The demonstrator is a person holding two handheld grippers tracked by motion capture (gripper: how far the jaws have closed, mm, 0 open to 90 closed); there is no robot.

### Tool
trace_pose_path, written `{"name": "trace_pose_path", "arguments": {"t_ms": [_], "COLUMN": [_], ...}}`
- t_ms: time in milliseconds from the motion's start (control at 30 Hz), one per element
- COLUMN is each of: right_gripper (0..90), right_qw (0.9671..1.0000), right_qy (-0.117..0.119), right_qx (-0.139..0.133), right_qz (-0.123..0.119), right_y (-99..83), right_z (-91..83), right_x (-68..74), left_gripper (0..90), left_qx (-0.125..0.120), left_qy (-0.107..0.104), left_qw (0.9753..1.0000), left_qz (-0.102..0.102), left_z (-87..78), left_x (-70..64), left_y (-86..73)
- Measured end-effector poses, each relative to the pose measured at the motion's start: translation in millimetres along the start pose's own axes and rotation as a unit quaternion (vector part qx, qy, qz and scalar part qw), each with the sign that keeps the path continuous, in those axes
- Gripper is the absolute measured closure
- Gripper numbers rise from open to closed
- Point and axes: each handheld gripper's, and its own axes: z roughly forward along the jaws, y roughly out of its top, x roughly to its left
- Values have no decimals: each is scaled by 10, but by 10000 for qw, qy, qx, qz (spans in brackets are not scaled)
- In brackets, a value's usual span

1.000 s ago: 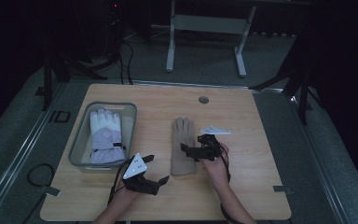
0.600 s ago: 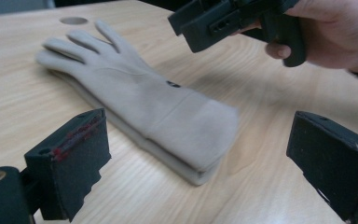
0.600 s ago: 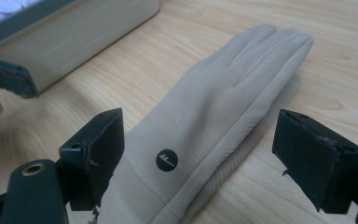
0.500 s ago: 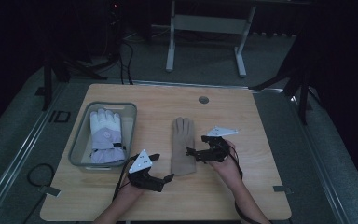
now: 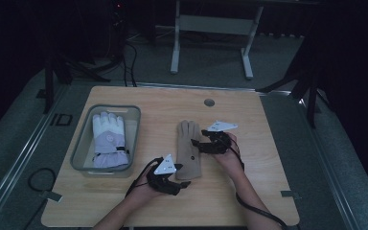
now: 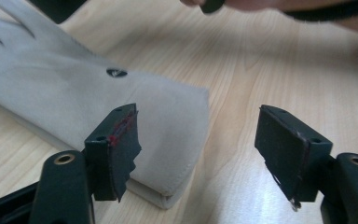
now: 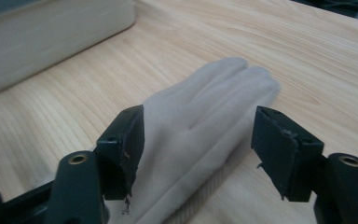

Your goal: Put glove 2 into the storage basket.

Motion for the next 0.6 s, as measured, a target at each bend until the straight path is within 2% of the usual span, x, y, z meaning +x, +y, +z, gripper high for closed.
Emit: {"name": "trace_pose_path", "arguments": {"t_ms": [33,67,100,133,200,300,333,433,467,533,600], "right_gripper": [351,343,343,341,346,401,415,409,457,541,645], "right_qw": [9999,9995,9995,9982,9972,9966,9958,9941,9927,9923,9934], "right_qy": [-95,-128,-128,-219,-217,-112,-56,20,125,249,268], "right_qx": [59,225,225,364,435,573,722,882,927,896,884], "right_qz": [-25,172,172,431,573,587,567,638,765,821,683], "right_y": [2,0,0,-18,-28,-45,-57,-77,-82,-99,-101], "right_z": [34,94,94,182,237,324,366,410,415,414,388], "right_x": [-9,-50,-50,-113,-146,-160,-159,-187,-205,-198,-176], "left_gripper": [317,332,337,339,357,365,366,368,371,384,396], "left_qx": [42,93,93,195,302,470,512,666,681,721,772], "left_qy": [6,17,17,33,51,106,109,160,182,227,280], "left_qw": [10000,9999,9999,9997,9994,9987,9985,9976,9975,9971,9965], "left_qz": [28,70,70,110,128,169,159,96,94,104,147], "left_z": [22,32,32,70,101,132,139,161,164,171,183], "left_x": [13,22,22,54,75,105,109,134,137,136,124], "left_y": [0,0,0,0,0,-2,-3,-17,-19,-15,-3]}}
